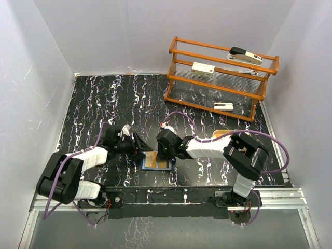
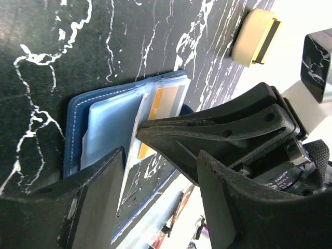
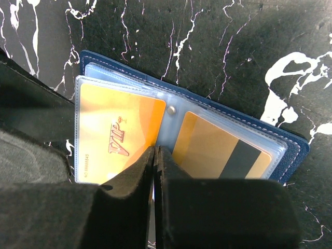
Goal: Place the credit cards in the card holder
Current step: Turn over the card slot in the card holder.
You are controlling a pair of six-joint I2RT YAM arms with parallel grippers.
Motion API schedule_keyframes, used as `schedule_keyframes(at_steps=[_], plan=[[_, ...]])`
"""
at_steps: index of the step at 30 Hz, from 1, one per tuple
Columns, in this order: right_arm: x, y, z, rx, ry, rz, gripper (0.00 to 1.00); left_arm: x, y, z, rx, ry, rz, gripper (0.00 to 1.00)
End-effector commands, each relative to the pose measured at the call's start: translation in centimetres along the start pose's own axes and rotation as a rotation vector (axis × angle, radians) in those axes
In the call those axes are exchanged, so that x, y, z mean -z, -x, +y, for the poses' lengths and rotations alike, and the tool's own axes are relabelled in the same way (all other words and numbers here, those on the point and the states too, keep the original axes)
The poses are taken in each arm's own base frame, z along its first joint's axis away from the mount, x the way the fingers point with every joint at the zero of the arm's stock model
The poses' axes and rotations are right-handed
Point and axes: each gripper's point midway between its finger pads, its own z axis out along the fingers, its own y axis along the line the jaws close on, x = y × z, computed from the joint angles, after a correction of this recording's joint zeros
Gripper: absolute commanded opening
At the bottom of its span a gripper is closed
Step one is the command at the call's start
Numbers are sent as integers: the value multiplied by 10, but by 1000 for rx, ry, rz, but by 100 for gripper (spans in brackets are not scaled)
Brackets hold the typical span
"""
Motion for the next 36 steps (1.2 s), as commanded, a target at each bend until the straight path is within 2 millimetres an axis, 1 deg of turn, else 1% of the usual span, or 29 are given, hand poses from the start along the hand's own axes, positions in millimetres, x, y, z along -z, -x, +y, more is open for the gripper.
schedule_keyframes(at_steps=[1, 2, 4, 6, 10, 12, 16, 23, 25, 29, 36], plan=[[-6, -20, -21, 17, -52, 45, 6, 5, -5, -26, -31, -71, 22, 55], [-6, -19, -22, 42, -52, 43, 8, 5, -6, -29, -35, -77, 25, 55], [2, -12, -16, 47, -36, 15, 11, 5, -7, -33, -36, -86, 29, 56], [4, -9, -16, 53, -33, 2, 15, 5, -8, -37, -35, -98, 29, 56], [3, -10, -15, 54, -12, -7, 17, 3, -11, -45, -30, -123, 28, 56], [4, -10, -15, 53, -8, -9, 18, 0, -16, -49, -29, -133, 36, 56], [10, -4, -12, 51, -5, -35, 21, -3, -23, -55, -38, -139, 39, 57], [31, 9, -15, 63, -33, -100, 29, -9, -25, -54, -45, -114, 35, 57], [38, 12, -19, 66, -53, -115, 31, -10, -25, -56, -47, -109, 32, 57], [52, 16, -34, 76, -124, -148, 32, -13, -25, -56, -50, -106, 25, 57], [77, 25, -59, 69, -246, -201, 34, -20, -32, -60, -54, -121, 42, 57]])
